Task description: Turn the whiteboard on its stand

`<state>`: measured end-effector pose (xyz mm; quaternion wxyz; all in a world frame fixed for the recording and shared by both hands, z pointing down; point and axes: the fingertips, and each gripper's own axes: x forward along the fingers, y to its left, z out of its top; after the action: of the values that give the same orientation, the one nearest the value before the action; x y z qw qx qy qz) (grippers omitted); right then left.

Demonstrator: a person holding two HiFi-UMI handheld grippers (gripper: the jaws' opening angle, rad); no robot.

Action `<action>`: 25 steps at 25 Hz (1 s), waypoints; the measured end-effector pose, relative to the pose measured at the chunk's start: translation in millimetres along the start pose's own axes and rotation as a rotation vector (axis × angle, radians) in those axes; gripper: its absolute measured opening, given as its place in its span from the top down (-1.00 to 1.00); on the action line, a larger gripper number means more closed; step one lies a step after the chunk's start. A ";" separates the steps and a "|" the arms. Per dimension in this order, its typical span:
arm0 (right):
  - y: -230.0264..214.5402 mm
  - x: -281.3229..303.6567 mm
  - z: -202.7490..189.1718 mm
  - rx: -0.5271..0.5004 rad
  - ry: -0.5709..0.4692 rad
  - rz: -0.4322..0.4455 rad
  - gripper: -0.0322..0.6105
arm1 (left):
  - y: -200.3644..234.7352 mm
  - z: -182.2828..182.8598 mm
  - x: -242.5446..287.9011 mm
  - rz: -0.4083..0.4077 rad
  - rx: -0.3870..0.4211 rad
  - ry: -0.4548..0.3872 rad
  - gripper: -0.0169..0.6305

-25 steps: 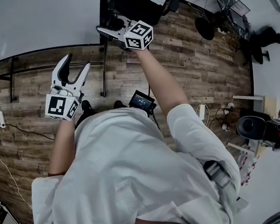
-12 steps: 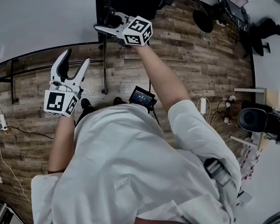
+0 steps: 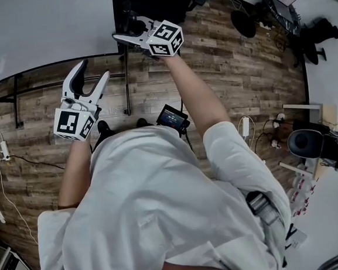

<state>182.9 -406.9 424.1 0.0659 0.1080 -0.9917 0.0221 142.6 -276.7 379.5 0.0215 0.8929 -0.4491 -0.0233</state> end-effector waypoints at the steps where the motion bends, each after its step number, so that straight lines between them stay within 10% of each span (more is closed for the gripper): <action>1: -0.5 -2.2 -0.2 -0.002 0.000 0.000 0.36 | -1.6 0.1 1.8 -0.003 0.002 0.001 0.10; 25: -10.5 -38.4 -7.8 -0.011 0.018 -0.010 0.36 | -12.3 -6.4 4.8 -0.031 0.001 0.018 0.10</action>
<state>223.3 -408.6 426.9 0.0756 0.1126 -0.9906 0.0171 155.7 -273.0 385.0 0.0248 0.8999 -0.4352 -0.0152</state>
